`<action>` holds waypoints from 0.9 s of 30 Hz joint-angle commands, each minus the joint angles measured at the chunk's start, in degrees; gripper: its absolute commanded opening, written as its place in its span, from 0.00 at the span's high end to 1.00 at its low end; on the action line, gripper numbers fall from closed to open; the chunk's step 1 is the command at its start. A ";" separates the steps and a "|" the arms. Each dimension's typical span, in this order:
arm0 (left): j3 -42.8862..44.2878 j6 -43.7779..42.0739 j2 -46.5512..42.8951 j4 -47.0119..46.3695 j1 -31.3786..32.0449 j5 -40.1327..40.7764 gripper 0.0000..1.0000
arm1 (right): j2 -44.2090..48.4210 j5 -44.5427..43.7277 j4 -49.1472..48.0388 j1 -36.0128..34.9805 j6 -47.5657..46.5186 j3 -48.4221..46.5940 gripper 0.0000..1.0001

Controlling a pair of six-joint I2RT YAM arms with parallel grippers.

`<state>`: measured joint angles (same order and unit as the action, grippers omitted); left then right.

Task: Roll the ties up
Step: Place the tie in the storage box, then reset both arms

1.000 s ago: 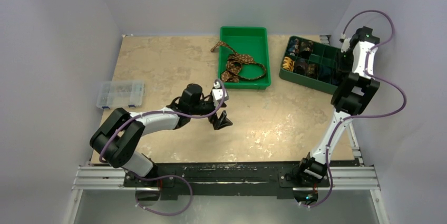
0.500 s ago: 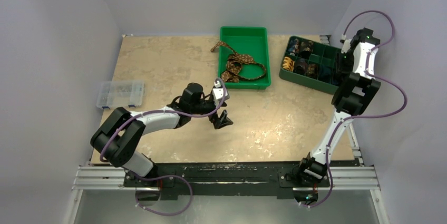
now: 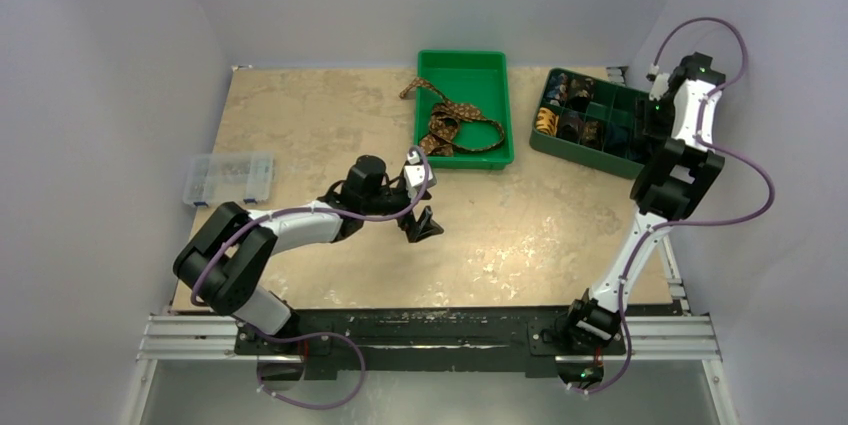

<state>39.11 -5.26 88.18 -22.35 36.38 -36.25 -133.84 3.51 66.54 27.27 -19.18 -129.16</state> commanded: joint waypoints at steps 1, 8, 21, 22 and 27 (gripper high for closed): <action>1.46 0.32 0.34 -3.14 -0.59 -1.10 0.00 | 4.50 2.64 1.84 1.73 0.88 -2.59 0.48; 0.24 0.17 -1.07 -3.72 -0.57 -0.51 0.00 | 6.84 4.19 2.45 1.97 0.50 -2.08 0.46; 3.72 2.00 -4.69 4.35 -0.71 5.46 0.00 | 13.55 5.52 3.51 2.89 -1.97 4.70 0.57; 4.26 2.56 -5.56 5.99 -0.84 6.00 0.00 | 14.86 6.23 2.93 2.88 -2.01 6.35 0.56; 11.86 1.88 -9.25 21.08 -1.47 11.09 0.00 | 22.48 11.68 -0.28 2.88 -3.13 13.27 0.50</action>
<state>43.11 -3.64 83.40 -12.34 36.07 -30.26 -119.04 9.39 69.08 29.65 -21.08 -119.55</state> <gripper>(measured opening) 0.998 0.473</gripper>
